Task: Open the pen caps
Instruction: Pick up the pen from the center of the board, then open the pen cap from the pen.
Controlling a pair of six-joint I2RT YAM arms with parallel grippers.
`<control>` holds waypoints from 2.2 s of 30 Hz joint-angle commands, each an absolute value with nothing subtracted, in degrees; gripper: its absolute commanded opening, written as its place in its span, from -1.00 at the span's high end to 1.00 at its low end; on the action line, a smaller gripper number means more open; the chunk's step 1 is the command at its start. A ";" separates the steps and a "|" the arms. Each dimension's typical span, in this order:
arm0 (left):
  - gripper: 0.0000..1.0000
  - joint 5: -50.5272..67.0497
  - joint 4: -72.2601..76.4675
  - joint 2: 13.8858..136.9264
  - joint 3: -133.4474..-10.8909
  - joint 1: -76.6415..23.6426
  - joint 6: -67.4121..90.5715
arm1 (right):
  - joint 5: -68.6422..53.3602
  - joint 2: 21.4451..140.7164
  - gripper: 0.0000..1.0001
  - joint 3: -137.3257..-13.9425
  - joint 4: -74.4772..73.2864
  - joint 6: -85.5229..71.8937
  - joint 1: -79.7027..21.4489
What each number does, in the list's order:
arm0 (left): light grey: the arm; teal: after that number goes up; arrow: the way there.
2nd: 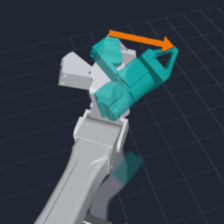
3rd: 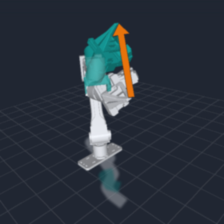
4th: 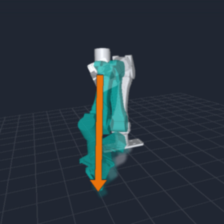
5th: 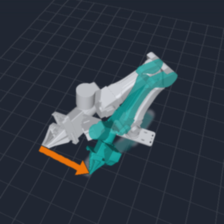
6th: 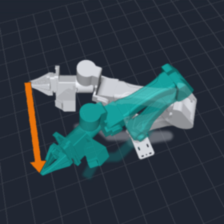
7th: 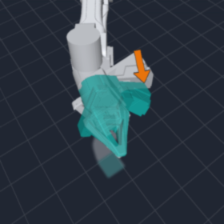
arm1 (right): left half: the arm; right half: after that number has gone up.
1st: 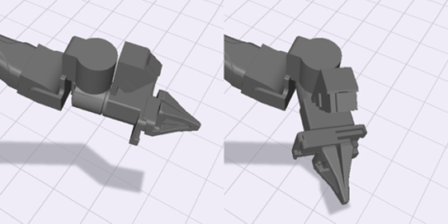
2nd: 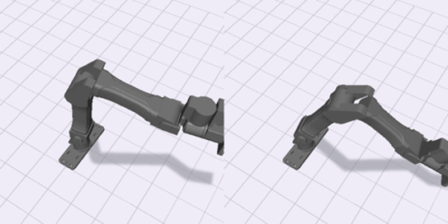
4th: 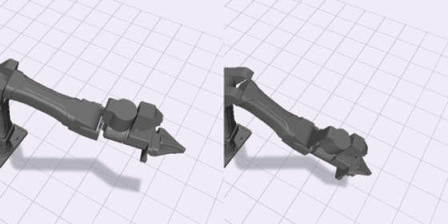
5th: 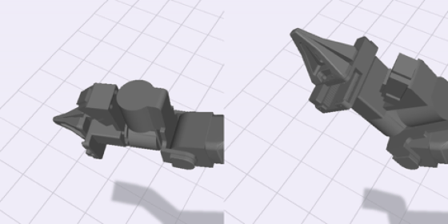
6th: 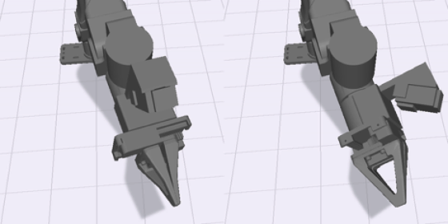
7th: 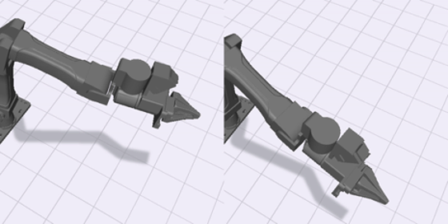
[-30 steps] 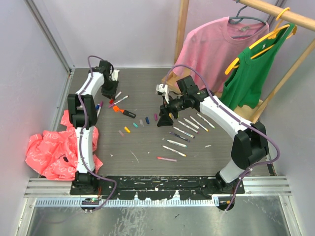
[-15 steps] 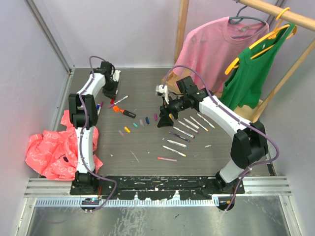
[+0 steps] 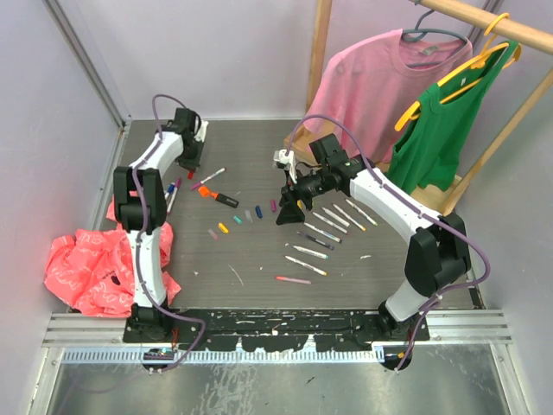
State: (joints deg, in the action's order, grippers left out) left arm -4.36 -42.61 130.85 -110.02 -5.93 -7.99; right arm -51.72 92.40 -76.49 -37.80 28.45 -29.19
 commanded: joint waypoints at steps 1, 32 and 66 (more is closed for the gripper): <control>1.00 -6.67 -34.71 118.37 -108.04 -6.95 -7.54 | -55.67 89.77 -0.47 -77.42 -37.19 30.49 -29.36; 1.00 43.28 -8.36 83.68 -53.72 -36.01 19.91 | -50.93 66.44 -0.44 -49.08 -31.78 89.52 -29.09; 0.64 47.76 -15.40 87.45 -59.47 -40.90 19.39 | -33.85 67.83 0.86 -44.92 -28.21 93.43 -41.38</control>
State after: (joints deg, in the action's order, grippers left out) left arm 48.95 -16.16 89.56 -57.19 -40.93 19.84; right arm -34.22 69.38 -45.06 -28.95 92.73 -41.04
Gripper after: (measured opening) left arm 0.110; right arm 0.196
